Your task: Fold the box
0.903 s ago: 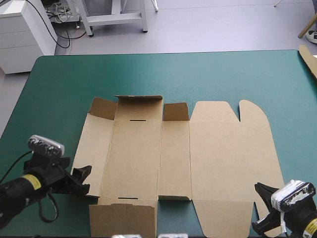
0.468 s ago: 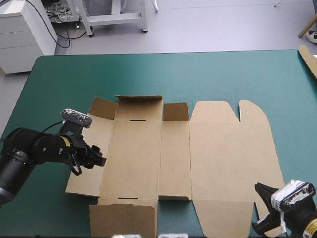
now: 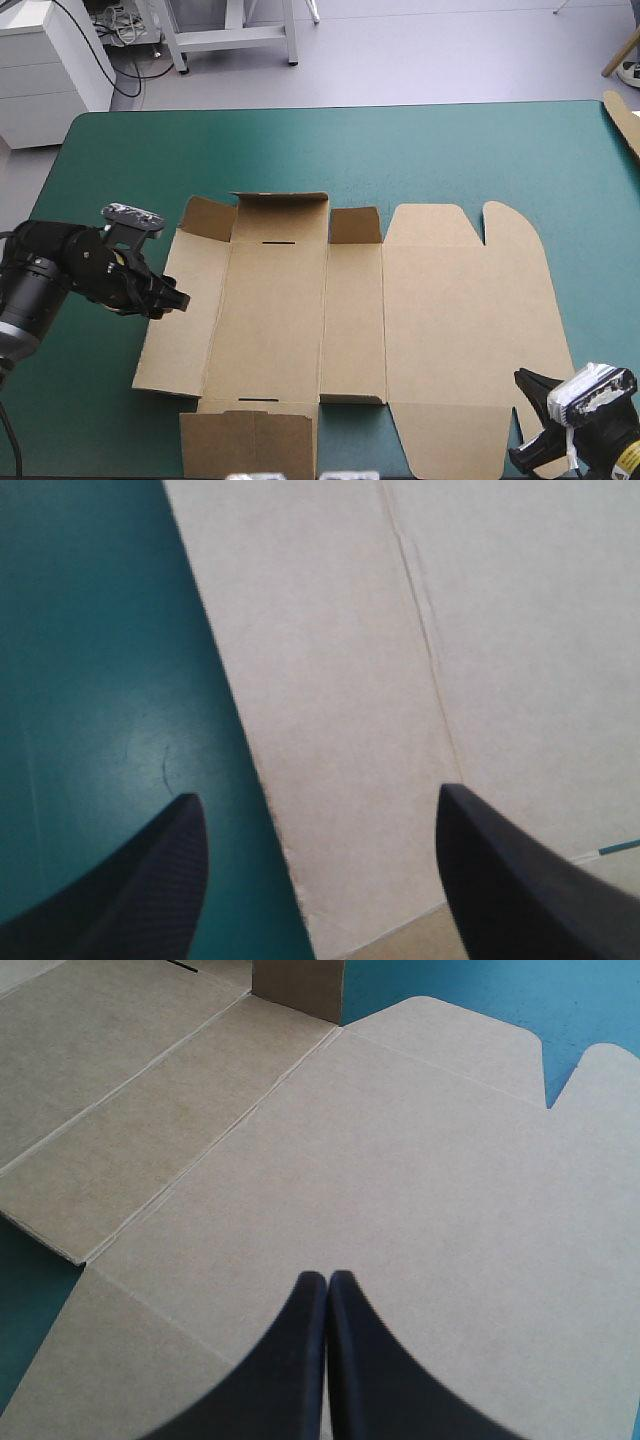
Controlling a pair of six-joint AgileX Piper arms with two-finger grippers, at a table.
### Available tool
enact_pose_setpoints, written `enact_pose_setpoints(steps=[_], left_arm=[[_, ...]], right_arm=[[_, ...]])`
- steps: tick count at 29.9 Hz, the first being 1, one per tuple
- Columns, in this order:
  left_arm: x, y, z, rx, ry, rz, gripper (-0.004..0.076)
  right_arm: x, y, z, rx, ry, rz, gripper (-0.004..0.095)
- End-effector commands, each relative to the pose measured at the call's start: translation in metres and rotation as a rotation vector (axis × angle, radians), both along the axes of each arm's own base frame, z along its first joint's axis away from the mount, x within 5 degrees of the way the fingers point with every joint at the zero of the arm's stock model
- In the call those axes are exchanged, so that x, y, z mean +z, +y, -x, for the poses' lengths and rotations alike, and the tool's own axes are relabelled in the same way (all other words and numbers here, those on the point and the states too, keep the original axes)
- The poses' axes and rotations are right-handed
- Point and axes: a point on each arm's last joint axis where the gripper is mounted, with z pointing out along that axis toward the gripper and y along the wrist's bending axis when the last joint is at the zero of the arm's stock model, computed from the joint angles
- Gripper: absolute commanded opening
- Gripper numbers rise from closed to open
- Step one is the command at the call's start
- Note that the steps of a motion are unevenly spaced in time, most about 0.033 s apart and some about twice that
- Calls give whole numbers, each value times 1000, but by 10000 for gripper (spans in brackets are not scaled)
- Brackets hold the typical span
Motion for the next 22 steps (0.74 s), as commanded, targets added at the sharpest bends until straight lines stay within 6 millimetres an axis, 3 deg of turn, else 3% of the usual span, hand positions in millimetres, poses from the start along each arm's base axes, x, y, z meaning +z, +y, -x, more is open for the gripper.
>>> enact_pose_setpoints(steps=[1,7,14,22], left_arm=[[13,18,3,18,-12,65,469],[18,46,0,58,-72,252,469],[15,69,-3,126,-95,304,469],[-15,75,-23,144,28,340,469]], right_arm=[[13,1,-2,4,-76,-37,-16],[13,1,-2,4,-76,-37,-16],[13,1,-2,4,-76,-37,-16],[13,1,-2,4,-76,-37,-16]])
